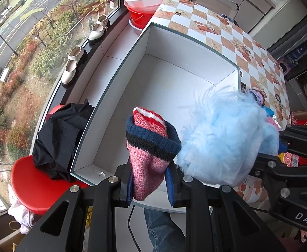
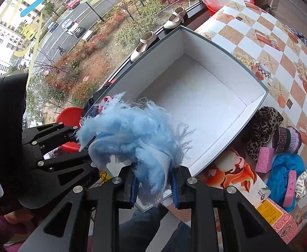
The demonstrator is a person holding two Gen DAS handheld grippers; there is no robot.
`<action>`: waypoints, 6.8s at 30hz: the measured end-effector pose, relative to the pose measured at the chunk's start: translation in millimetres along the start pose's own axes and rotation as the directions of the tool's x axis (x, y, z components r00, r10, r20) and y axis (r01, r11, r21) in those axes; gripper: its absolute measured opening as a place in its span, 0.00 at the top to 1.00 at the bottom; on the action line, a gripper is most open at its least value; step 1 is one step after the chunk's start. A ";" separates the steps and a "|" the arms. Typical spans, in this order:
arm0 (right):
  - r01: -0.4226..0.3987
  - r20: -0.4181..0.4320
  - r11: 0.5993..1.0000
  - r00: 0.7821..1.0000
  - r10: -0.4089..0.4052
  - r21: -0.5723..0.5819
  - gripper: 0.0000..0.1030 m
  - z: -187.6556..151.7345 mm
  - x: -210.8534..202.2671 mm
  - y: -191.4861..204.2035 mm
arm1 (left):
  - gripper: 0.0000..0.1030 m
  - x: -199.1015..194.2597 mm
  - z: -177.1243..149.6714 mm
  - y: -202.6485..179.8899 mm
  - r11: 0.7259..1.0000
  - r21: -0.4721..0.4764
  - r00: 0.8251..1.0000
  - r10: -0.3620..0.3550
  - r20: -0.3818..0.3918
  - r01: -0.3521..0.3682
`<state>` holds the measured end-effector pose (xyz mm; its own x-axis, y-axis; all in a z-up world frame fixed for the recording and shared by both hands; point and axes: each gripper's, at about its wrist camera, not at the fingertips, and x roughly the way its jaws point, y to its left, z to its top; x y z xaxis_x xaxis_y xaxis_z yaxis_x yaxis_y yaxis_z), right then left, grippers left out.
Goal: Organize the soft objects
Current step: 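Carry the knit sock with the left tool while the right tool carries the blue scrunchie over the white box, then open both tools to drop the sock and scrunchie into the white box, then grasp the striped knit hat with the left tool while the right tool grasps the cream polka-dot scrunchie, then carry the knit hat with the left tool while the right tool carries the polka-dot scrunchie toward the box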
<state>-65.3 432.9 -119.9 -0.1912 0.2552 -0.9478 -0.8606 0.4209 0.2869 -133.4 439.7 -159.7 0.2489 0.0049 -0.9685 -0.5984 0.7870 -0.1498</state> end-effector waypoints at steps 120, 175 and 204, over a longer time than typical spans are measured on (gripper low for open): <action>0.313 -0.164 0.691 0.947 -0.274 0.652 0.00 -136.1 10.9 -430.9 | 0.00 221.9 227.2 -239.2 0.879 0.469 0.943 0.223 -0.246 -0.085; 0.015 0.199 0.906 0.974 -0.109 0.424 0.72 -71.9 -105.3 -204.0 | 0.65 -14.7 107.8 -151.9 0.931 0.348 0.994 -0.103 -0.048 0.113; 0.019 0.136 0.933 0.988 -0.073 0.360 0.72 -100.8 -78.6 -70.8 | 0.65 -81.2 24.4 -41.0 0.965 0.229 0.989 -0.140 0.051 0.125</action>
<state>-37.0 295.3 -79.8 -0.0614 0.3400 -0.9384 -0.6363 0.7111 0.2993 -110.5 422.1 -70.1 0.3690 -0.0741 -0.9265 -0.3724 0.9015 -0.2204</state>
